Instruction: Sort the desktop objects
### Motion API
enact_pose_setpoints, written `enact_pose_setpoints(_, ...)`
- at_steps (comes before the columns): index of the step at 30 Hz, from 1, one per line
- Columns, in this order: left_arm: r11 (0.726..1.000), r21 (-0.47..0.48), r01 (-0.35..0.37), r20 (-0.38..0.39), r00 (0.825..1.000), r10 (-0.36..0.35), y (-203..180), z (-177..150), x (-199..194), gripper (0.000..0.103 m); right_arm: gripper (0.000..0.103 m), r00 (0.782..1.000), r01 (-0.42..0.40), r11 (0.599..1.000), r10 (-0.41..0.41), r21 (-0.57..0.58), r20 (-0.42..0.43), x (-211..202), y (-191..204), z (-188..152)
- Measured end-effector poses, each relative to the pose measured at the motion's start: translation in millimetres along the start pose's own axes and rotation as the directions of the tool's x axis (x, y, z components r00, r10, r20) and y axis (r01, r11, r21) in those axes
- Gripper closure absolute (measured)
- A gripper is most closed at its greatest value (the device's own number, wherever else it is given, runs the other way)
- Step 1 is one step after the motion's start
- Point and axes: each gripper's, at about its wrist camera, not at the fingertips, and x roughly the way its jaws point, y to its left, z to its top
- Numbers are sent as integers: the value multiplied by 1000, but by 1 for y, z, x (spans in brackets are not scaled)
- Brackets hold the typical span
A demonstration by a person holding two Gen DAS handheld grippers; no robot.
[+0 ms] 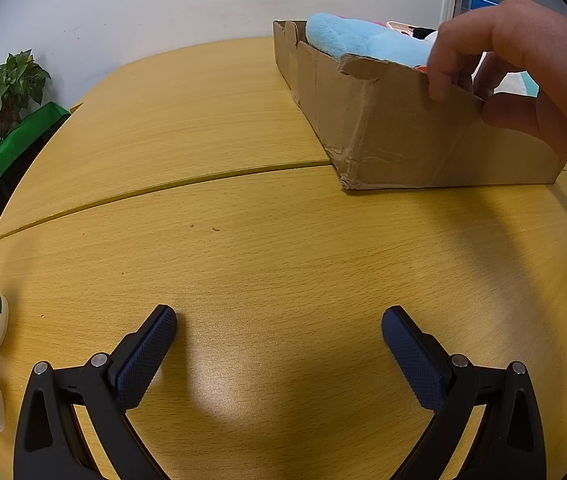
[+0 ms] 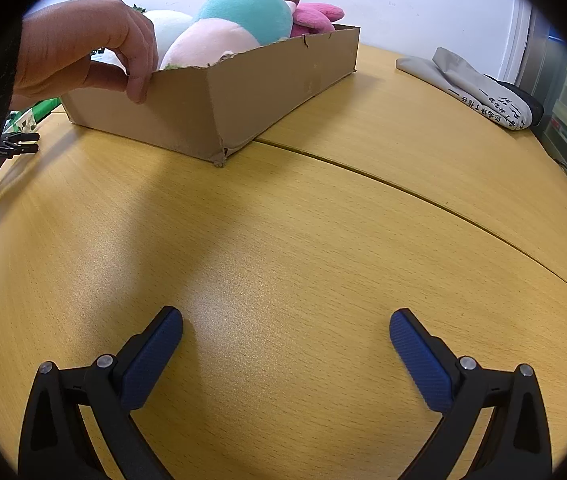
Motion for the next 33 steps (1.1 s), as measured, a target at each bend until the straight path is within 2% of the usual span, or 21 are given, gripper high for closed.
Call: enact_pose_setpoints(33,1000,1,1,-1,1000,-1,-3,-5,-7,0,0,1000,-1,1000,1,0,1,0,0,0)
